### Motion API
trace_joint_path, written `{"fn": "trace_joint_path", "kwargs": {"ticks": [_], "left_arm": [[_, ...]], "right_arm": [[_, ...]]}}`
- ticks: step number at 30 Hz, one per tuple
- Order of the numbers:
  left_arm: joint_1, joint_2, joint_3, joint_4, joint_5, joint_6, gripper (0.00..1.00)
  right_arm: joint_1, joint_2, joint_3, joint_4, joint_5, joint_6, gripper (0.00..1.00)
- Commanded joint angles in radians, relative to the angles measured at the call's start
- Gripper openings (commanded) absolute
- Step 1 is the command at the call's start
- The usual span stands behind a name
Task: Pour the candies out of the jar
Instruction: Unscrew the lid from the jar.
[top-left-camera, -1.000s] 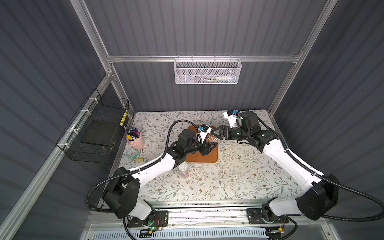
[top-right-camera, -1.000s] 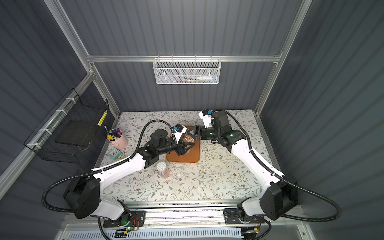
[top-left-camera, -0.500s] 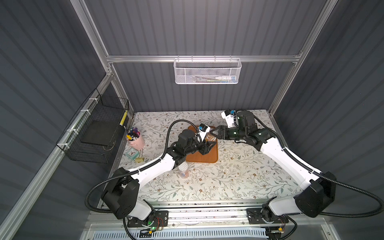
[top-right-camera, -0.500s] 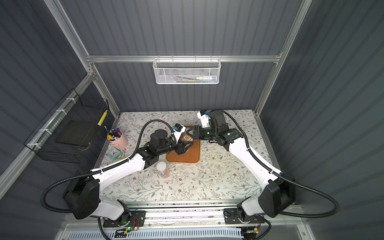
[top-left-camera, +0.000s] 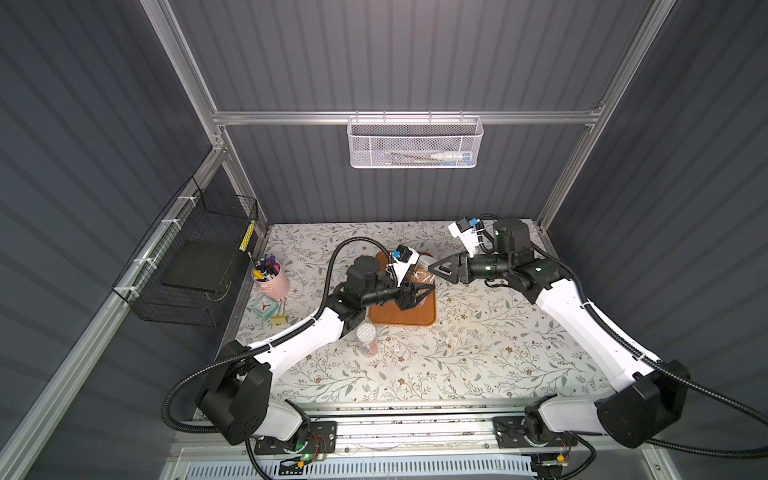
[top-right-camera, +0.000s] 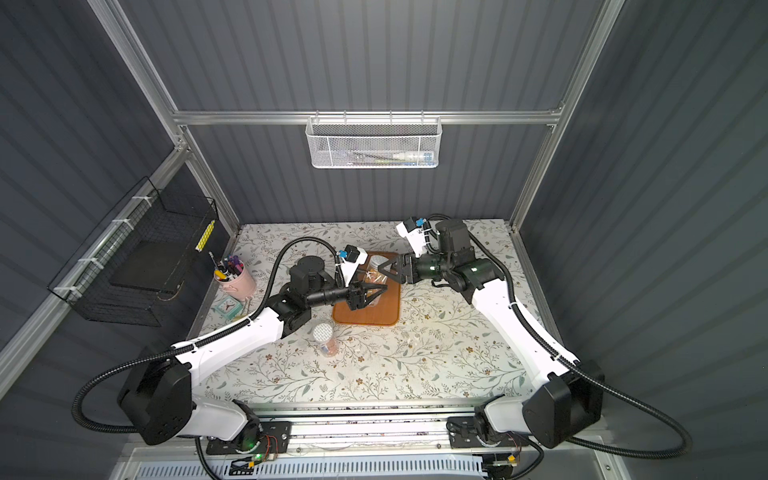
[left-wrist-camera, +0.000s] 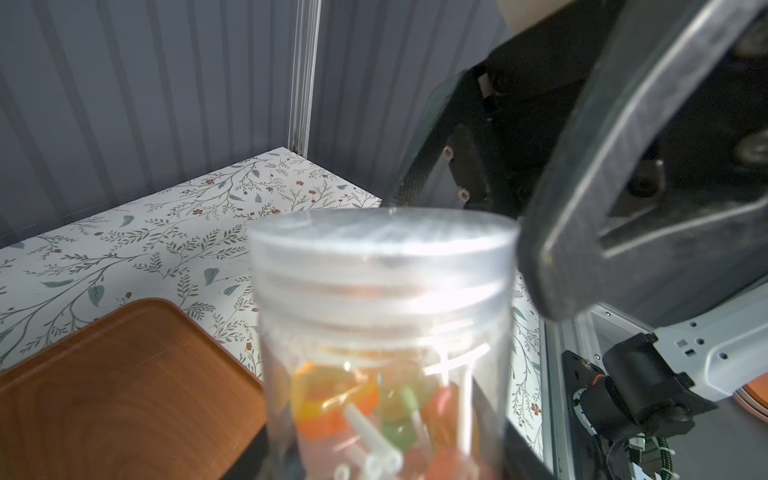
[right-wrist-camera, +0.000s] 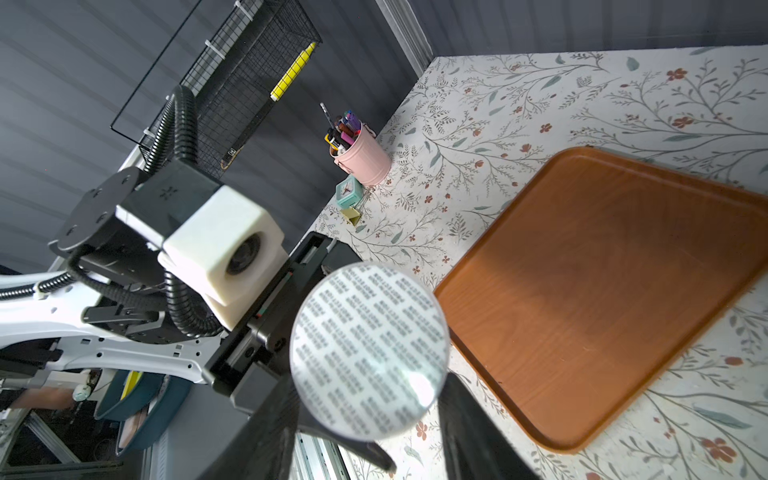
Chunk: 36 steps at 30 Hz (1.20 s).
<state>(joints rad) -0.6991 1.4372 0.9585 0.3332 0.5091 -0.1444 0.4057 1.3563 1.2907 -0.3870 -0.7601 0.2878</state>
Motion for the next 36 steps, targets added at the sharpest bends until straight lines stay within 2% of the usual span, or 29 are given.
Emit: {"fn": "trace_joint_path", "kwargs": {"ticks": [1, 4, 7, 15, 18, 23, 29, 36], "left_arm": [[-0.044, -0.001, 0.041, -0.021, 0.069, 0.029, 0.0], [-0.044, 0.008, 0.057, -0.063, -0.024, 0.036, 0.0], [-0.047, 0.021, 0.067, -0.072, -0.069, 0.039, 0.0], [-0.051, 0.012, 0.06, -0.059, -0.156, 0.036, 0.0], [-0.051, 0.003, 0.041, -0.03, -0.173, 0.025, 0.0], [-0.052, -0.016, 0.016, -0.003, -0.224, 0.02, 0.0], [-0.056, -0.015, 0.013, -0.002, -0.222, 0.018, 0.0], [-0.056, -0.011, 0.013, -0.015, -0.216, 0.018, 0.0]], "right_arm": [[0.025, 0.009, 0.025, 0.091, -0.018, 0.045, 0.65], [0.04, -0.001, 0.008, 0.09, 0.108, 0.107, 0.7], [0.07, 0.001, 0.0, 0.074, 0.224, 0.131, 0.69], [0.127, 0.018, -0.001, 0.04, 0.366, 0.177, 0.65], [0.13, 0.024, -0.007, 0.051, 0.376, 0.202, 0.64], [0.129, 0.046, 0.013, 0.045, 0.371, 0.232, 0.69], [0.131, 0.038, 0.005, 0.08, 0.371, 0.261, 0.58], [0.131, 0.033, 0.026, 0.068, 0.366, 0.252, 0.64]]}}
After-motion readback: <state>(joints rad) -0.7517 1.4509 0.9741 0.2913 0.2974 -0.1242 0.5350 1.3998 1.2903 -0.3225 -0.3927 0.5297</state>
